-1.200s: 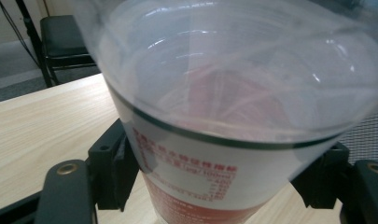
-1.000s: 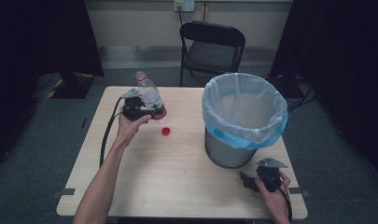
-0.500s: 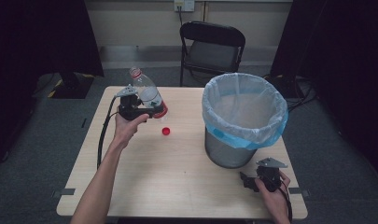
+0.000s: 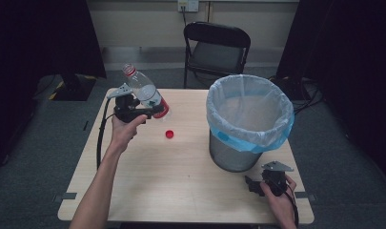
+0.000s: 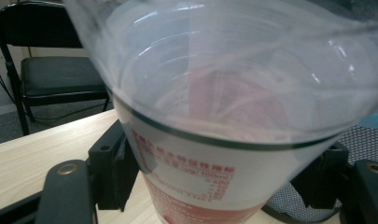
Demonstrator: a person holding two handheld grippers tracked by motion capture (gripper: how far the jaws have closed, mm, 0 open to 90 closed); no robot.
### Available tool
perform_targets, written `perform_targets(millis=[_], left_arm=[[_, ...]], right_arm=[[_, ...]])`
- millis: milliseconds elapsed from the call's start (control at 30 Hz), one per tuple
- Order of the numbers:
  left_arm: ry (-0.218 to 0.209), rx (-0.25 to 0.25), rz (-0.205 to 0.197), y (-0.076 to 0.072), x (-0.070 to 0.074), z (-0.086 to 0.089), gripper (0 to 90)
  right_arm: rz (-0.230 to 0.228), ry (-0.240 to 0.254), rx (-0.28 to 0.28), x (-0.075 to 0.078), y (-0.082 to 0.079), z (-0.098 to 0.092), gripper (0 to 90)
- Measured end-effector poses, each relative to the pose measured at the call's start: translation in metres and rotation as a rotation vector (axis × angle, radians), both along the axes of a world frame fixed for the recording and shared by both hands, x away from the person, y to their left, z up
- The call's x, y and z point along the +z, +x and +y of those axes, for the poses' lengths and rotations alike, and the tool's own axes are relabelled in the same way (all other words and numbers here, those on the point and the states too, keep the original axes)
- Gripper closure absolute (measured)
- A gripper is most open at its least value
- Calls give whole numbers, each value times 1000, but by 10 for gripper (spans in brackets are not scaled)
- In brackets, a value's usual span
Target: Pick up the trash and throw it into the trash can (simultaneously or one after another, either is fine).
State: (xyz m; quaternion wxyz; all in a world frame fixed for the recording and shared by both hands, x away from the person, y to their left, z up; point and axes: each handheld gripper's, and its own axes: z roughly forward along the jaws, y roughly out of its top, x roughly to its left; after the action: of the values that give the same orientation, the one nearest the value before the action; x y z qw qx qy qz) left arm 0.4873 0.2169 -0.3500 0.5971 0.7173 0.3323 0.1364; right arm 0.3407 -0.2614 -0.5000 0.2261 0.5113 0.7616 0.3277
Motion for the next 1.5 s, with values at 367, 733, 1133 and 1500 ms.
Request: perform_targets(millis=[367, 733, 1133, 1500], left_arm=[[-38, -33, -42, -12, 23, -7, 271], [-66, -70, -94, -22, 49, -16, 273], [-93, -114, -125, -29, 77, -34, 273], [-114, -174, -162, -34, 101, -59, 275]], right_arm=[[0, 0, 0, 0, 0, 0, 93], [0, 0, 0, 0, 0, 0, 93], [0, 0, 0, 0, 0, 0, 93], [1, 1, 0, 0, 0, 0, 93]])
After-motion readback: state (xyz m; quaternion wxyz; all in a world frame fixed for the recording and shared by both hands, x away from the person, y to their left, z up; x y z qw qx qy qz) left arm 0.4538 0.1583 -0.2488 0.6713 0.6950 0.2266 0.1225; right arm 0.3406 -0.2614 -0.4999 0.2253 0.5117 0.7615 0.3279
